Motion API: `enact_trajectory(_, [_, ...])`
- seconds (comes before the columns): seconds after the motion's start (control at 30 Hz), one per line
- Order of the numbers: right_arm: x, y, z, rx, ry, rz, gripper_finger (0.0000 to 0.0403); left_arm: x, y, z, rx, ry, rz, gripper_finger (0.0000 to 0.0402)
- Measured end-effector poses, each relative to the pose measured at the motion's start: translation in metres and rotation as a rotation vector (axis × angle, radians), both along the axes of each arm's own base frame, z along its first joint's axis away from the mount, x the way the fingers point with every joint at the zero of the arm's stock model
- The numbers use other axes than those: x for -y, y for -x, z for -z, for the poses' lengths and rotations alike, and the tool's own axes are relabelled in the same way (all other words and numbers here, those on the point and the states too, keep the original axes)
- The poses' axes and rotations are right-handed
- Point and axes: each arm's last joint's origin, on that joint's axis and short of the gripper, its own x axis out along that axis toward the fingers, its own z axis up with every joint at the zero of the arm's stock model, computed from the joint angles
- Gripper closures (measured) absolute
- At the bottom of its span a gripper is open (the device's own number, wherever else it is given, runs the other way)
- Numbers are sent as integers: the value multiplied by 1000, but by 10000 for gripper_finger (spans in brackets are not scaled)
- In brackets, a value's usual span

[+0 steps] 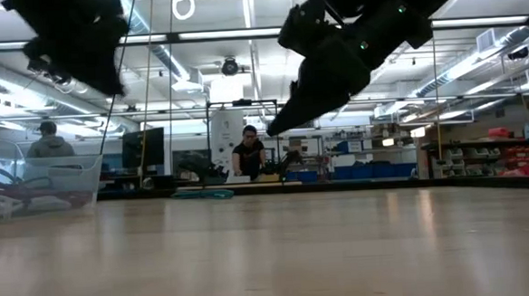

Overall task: Pick and place USB-C Cables
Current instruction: Put the blue black charger cable into the transparent bin

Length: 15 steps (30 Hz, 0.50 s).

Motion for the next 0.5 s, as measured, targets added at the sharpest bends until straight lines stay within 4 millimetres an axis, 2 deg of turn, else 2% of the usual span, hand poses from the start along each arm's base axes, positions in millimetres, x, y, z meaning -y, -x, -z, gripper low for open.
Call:
enact_trajectory(0.1, [-4,-2,-3,34,-10,-5,142,10,-15,0,195,-141,57,232])
enact_trajectory(0.17, [-5,-3,-5,68,-24,5,143,13,-23,-3,225,-226,91,232])
enact_trajectory(0.23, [-2,-4,-7,84,-39,24,144,13,-28,-6,257,-231,92,232])
enact_trajectory(0.33, [12,-7,-8,105,-46,70,149,14,-31,-8,265,-234,104,232])
enact_trajectory(0.5, [50,-14,-20,88,-87,183,161,20,-30,-8,232,-261,157,232])
